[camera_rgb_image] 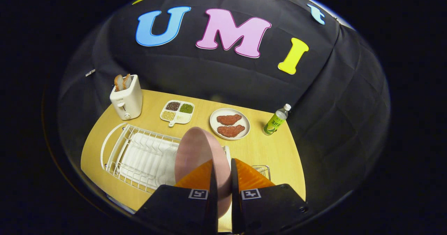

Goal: Take the plate from the dish rack, then take the spoon from the basket and place it into the plate.

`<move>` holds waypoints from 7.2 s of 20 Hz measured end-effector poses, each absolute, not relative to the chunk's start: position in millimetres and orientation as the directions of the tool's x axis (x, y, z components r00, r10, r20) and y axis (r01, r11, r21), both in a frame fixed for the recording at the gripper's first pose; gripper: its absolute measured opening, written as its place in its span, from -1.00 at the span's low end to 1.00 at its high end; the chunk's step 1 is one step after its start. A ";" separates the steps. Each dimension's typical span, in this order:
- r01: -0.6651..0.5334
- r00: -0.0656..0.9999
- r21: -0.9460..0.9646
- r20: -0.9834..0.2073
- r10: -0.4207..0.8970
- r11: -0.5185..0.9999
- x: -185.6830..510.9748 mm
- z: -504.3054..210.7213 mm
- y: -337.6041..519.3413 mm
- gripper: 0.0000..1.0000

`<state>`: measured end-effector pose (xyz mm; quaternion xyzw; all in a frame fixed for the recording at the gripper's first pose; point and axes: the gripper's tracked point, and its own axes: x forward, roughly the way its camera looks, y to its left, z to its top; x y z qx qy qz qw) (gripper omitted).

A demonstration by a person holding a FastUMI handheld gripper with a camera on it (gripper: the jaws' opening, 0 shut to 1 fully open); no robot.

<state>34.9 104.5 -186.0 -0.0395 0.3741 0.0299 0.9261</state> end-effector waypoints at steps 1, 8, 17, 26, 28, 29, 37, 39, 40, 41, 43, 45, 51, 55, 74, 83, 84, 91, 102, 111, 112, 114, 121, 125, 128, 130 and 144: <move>-0.080 0.708 -0.015 -0.705 0.046 0.997 21.7 -187.9 100.7 -0.61; -0.015 0.570 0.164 -0.809 0.143 0.986 -79.5 -236.0 83.0 -0.61; 0.053 0.406 0.321 -0.872 0.273 0.946 -175.9 -345.1 104.5 -0.61; 0.205 0.458 0.565 -0.777 0.432 0.799 -151.0 -406.1 127.9 -0.62; 0.209 0.456 0.524 -0.799 0.392 0.825 -148.0 -420.4 118.3 -0.56; 0.200 0.453 0.479 -0.819 0.353 0.855 -150.0 -427.7 110.3 -0.46; 0.117 0.497 0.355 -0.829 0.254 0.928 -142.7 -418.6 73.6 -0.02; 0.095 0.536 0.347 -0.808 0.246 0.933 -137.0 -401.9 61.3 -0.01; 0.087 0.561 0.349 -0.791 0.244 0.933 -132.3 -390.6 53.8 -0.01; 0.078 0.593 0.347 -0.770 0.236 0.935 -124.7 -376.8 44.0 -0.01; 0.062 0.648 0.319 -0.733 0.205 0.946 -109.1 -355.2 22.2 -0.01; 0.044 0.706 0.257 -0.692 0.152 0.965 -85.8 -335.5 -6.2 -0.01; 0.028 0.758 0.123 -0.650 0.060 0.992 -18.6 -331.6 -64.3 -0.01; -0.012 0.732 0.098 -0.677 0.076 0.995 1.7 -355.1 -69.6 -0.01; -0.072 0.816 0.140 -0.561 0.139 0.988 45.9 -285.5 -48.9 -0.77; -0.085 0.865 0.155 -0.478 0.150 0.984 11.0 -185.1 -35.6 -0.77; -0.097 0.856 0.156 -0.491 0.163 0.983 0.0 -182.9 -29.0 -0.77; -0.267 0.741 0.264 -0.559 0.373 0.927 -81.7 -212.2 62.9 -0.78; -0.509 0.629 0.297 -0.512 0.585 0.808 -108.0 -268.2 200.4 -0.77; -0.560 0.544 0.280 -0.586 0.601 0.780 -144.3 -310.7 178.7 -0.68; -0.561 0.537 0.265 -0.604 0.589 0.784 -148.8 -318.6 172.1 -0.65; -0.550 0.523 0.261 -0.633 0.571 0.793 -156.9 -332.0 163.5 -0.60; -0.507 0.531 0.271 -0.649 0.544 0.818 -147.7 -332.4 162.3 0.56; -0.487 0.569 0.272 -0.622 0.538 0.830 -135.4 -309.3 160.5 0.90; -0.466 0.657 0.219 -0.563 0.502 0.857 -111.4 -270.5 145.9 0.98; -0.440 0.719 0.182 -0.514 0.467 0.879 -91.9 -240.2 131.9 0.98; -0.216 0.957 0.063 -0.186 0.224 0.974 -22.3 -54.7 -9.3 0.94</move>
